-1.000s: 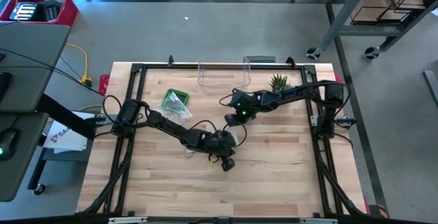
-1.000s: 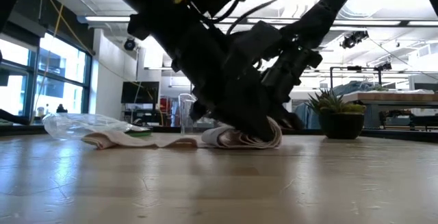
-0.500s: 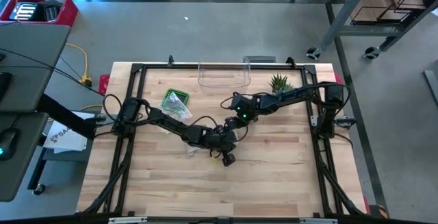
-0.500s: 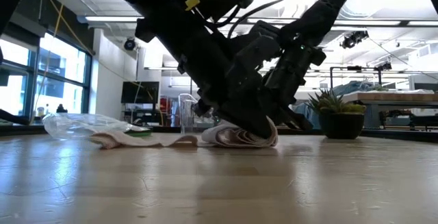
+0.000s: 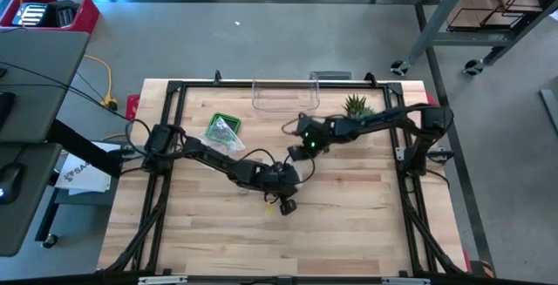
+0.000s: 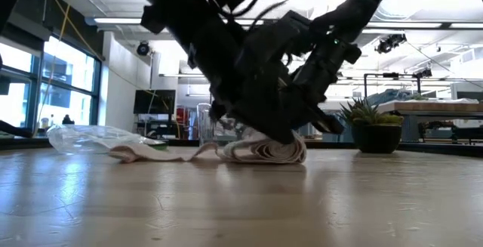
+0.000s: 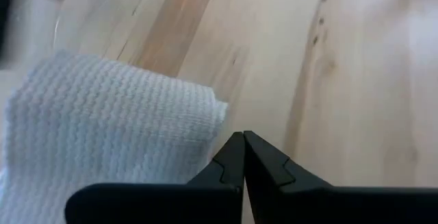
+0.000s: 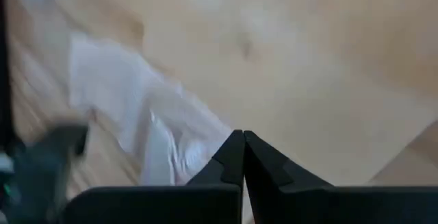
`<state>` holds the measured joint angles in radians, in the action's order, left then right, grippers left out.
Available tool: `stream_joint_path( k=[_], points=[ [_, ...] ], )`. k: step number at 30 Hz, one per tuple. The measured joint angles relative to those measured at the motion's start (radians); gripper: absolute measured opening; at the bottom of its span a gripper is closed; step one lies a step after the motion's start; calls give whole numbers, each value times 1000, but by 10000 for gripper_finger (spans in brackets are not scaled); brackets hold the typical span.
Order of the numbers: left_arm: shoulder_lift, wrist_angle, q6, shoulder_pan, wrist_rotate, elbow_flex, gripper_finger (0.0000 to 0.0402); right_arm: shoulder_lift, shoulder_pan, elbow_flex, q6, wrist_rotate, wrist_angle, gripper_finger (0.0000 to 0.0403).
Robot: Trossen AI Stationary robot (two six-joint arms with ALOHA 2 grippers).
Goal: Roll bandage
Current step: Roll the bandage
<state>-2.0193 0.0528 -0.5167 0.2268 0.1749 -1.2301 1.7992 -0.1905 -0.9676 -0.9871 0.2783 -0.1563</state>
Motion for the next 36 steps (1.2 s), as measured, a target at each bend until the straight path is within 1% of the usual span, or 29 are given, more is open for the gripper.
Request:
stream_joint_path(
  k=[2, 5, 9, 15, 21, 26, 29, 32, 36],
  points=[
    [6, 4, 17, 3, 3, 0, 0, -12, -20, 0, 4, -16, 2, 0],
    [6, 6, 42, 3, 9, 0, 0, -11, -32, 0, 3, 6, 0, 0],
    [6, 8, 52, -3, 10, 0, 0, -5, -11, 0, -2, 14, 5, 0],
    [-1, 8, 108, -22, 28, 0, 0, -5, 38, 0, 0, 25, 1, 0],
    [-14, 5, 103, -39, 10, 0, 0, -3, 52, 2, -8, 8, -19, 0],
    [12, 0, 100, -26, 7, 0, 0, -9, 21, -1, -3, 14, -1, 0],
    [30, 17, 100, -11, -31, 0, 0, -21, -7, -1, 0, 13, 0, 0],
    [88, 95, 145, -4, -54, 1, 0, -46, -38, -1, 25, 9, -3, 0],
    [210, 256, 233, -50, -40, 1, 0, -84, -72, -1, 82, 9, -35, 0]
  ],
)
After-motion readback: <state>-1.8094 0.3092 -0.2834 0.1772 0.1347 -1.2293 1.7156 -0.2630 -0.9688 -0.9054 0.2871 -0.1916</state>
